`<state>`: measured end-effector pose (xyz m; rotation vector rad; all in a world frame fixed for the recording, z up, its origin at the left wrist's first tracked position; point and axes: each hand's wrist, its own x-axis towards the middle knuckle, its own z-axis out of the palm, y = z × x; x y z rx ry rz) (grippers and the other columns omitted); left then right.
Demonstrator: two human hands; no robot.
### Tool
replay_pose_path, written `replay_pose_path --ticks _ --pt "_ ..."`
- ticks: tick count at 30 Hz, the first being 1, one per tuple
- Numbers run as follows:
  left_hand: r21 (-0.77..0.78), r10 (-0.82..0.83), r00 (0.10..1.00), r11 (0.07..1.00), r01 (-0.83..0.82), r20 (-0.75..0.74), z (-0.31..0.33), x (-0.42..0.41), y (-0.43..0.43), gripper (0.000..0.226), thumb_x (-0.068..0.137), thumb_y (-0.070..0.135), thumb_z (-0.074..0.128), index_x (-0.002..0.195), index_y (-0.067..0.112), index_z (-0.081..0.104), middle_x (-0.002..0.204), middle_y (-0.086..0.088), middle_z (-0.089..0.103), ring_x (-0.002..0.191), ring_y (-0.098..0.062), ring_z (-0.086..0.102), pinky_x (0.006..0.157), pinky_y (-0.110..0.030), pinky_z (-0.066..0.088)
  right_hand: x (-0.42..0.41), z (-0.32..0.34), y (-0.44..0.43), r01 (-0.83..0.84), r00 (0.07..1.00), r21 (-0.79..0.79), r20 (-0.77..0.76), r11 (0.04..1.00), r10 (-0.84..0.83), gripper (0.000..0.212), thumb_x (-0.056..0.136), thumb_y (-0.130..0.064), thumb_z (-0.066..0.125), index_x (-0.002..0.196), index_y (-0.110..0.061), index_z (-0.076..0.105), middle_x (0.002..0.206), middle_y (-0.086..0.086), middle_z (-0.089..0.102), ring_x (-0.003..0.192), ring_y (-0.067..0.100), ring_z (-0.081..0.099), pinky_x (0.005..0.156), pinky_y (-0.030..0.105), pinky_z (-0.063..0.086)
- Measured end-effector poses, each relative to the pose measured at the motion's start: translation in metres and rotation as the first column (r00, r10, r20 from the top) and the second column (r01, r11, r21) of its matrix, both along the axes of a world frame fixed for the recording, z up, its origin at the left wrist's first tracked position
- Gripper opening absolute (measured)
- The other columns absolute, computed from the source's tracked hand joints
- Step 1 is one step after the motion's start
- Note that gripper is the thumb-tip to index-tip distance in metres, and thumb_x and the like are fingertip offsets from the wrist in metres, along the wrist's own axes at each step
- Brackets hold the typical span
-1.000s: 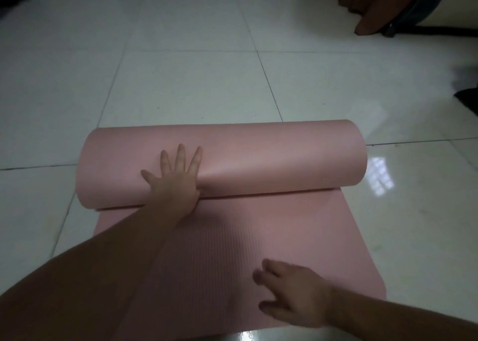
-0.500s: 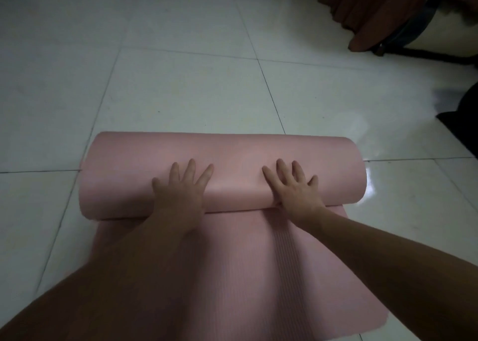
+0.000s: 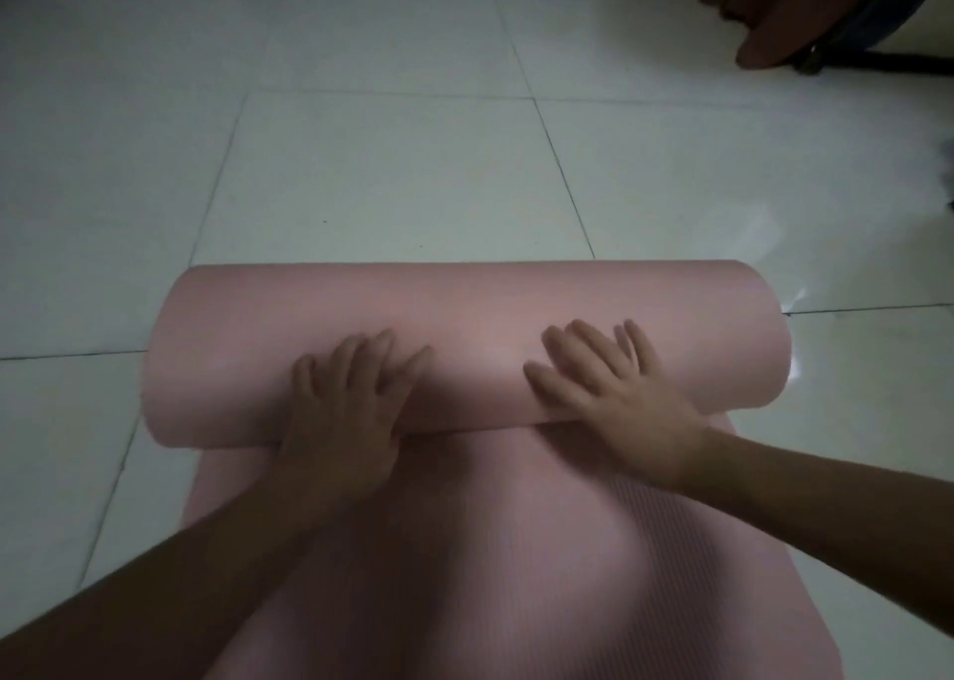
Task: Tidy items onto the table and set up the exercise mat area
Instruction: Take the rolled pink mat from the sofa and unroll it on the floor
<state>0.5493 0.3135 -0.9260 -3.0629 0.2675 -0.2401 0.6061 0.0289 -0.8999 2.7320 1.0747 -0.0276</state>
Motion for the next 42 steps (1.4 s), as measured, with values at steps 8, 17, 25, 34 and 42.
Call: replay_pose_path --ticks 8,17,25,34,42 --pt "-0.250 0.005 0.927 0.962 -0.106 -0.375 -0.043 -0.048 -0.007 0.030 0.075 0.045 0.049 0.100 0.029 0.052 0.087 0.006 0.066 0.075 -0.017 0.067 0.061 -0.027 0.052 -0.047 -0.054 -0.045 0.193 0.862 0.149 -0.498 0.970 -0.095 0.017 0.080 -0.058 0.055 0.086 -0.042 0.057 0.075 -0.025 0.061 0.064 -0.004 0.056 0.070 0.023 0.056" --pt "-0.072 0.273 0.882 0.944 -0.323 -0.385 0.008 0.084 0.036 0.049 0.084 0.053 0.047 0.126 0.029 0.056 0.133 0.002 0.059 0.124 -0.021 0.053 0.101 -0.035 0.041 0.100 -0.003 0.007 0.326 0.737 0.064 -0.642 0.943 -0.211 0.078 0.048 -0.101 0.044 0.091 -0.043 0.073 0.100 -0.029 0.069 0.099 -0.003 0.064 0.094 0.027 0.049" --pt "-0.063 0.316 0.912 0.937 -0.343 -0.263 0.067 0.161 0.035 0.076 0.089 0.067 0.033 0.152 0.041 -0.002 0.163 0.006 -0.008 0.149 -0.023 -0.011 0.117 -0.055 -0.007 0.188 0.086 0.064 0.366 0.922 0.108 -0.174 0.924 -0.345 0.092 0.089 -0.057 0.056 0.158 -0.027 0.003 0.166 -0.001 0.008 0.152 0.024 0.011 0.120 0.048 0.019" --pt "-0.125 0.266 0.894 0.936 -0.329 -0.361 0.021 0.112 0.018 0.078 0.090 0.063 0.035 0.151 0.041 -0.007 0.163 0.003 -0.012 0.149 -0.028 -0.013 0.116 -0.055 -0.006 0.155 0.040 0.062 0.362 0.913 0.024 -0.212 0.932 -0.349 0.092 0.093 -0.054 0.051 0.157 -0.027 -0.010 0.167 0.000 -0.004 0.153 0.026 0.000 0.122 0.051 0.013" --pt "-0.181 0.236 0.904 0.932 -0.314 -0.357 0.013 0.081 0.006 0.079 0.088 0.061 0.038 0.150 0.043 -0.008 0.163 0.005 -0.010 0.149 -0.026 -0.010 0.117 -0.054 -0.004 0.124 0.030 0.056 0.354 0.915 -0.023 -0.201 0.935 -0.351 0.091 0.094 -0.054 0.049 0.156 -0.028 -0.013 0.166 0.000 -0.008 0.153 0.025 -0.001 0.123 0.049 0.013"
